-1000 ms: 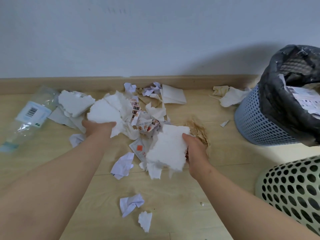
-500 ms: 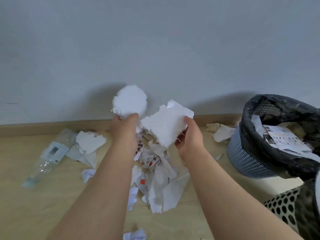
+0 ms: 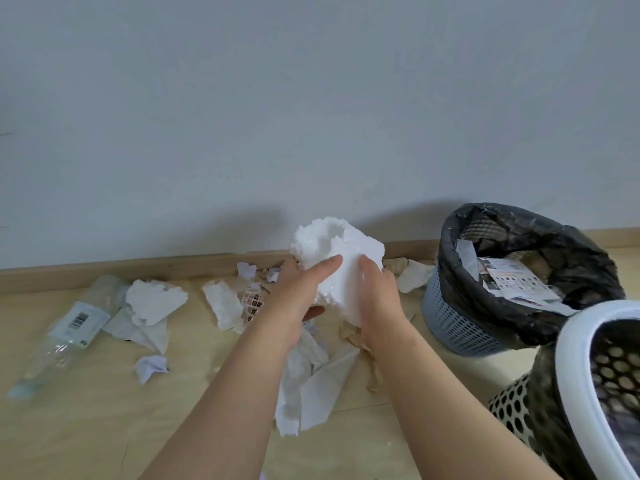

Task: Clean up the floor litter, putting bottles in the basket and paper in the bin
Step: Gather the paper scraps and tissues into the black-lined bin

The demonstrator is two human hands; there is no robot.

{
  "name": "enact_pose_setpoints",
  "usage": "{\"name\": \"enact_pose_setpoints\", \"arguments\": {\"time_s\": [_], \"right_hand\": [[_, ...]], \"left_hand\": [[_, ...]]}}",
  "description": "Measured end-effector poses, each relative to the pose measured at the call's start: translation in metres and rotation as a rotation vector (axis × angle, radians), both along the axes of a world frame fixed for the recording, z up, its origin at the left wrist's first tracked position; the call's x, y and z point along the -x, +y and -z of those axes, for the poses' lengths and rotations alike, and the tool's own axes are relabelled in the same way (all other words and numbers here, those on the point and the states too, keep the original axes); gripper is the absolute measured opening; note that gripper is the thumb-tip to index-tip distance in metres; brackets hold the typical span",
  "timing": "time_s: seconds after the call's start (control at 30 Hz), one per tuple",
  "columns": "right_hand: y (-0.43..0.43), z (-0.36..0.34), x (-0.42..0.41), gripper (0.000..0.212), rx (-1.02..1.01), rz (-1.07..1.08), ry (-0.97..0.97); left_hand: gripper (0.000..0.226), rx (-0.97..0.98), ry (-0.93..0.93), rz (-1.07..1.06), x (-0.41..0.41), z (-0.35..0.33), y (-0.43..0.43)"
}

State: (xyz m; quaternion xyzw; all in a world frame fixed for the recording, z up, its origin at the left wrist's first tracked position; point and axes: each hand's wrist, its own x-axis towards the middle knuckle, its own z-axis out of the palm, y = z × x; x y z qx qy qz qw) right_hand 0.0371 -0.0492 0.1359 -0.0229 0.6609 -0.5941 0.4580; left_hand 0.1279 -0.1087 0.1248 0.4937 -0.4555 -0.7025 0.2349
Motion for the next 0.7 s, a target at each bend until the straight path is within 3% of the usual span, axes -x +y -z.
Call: {"name": "enact_pose_setpoints", "arguments": {"time_s": [0.2,0.3,0.37,0.4,0.53,0.6,0.7], "right_hand": [[0.009,0.008,0.026,0.036,-0.021,0.051,0.348],[0.021,0.012,0.049,0.029,-0.145,0.136,0.866],[0.032,0.014,0.064,0.032,-0.382,0.101,1.249],[0.037,0.017,0.073,0.037,-0.518,0.058,1.339],[0.06,0.022,0.096,0.033,-0.938,-0.239,1.253],[0.069,0.024,0.099,0.027,-0.947,-0.354,1.243],[0.068,0.02,0.096,0.022,-0.786,-0.451,1.218]], "left_hand": [[0.063,-0.002,0.01,-0.1,0.005,0.005,0.003],[0.051,-0.054,0.058,-0.188,0.007,0.005,0.003],[0.031,-0.066,0.089,-0.199,0.009,0.006,0.003],[0.025,-0.075,0.104,-0.191,0.01,0.005,0.004],[0.033,-0.1,0.113,-0.176,0.011,0.003,0.008],[0.036,-0.091,0.101,-0.187,0.01,0.001,0.008],[0.027,-0.075,0.11,-0.191,0.009,-0.002,0.007]]}}
